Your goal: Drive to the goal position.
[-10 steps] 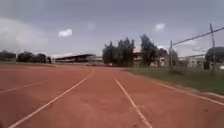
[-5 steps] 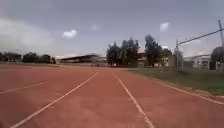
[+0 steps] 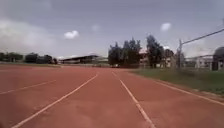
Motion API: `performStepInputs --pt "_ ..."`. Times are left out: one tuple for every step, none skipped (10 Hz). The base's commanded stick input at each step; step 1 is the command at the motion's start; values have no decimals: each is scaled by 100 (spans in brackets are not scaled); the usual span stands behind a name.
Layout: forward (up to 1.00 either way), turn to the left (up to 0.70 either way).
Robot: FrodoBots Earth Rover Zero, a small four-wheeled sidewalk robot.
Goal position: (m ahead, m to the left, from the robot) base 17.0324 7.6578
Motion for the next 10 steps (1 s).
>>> performStepInputs --pt "45 0" --pt "45 0" --pt "45 0" --pt "45 0" --pt "45 0" --pt "45 0" --pt "45 0" --pt "45 0" --pt "45 0" --pt "45 0"
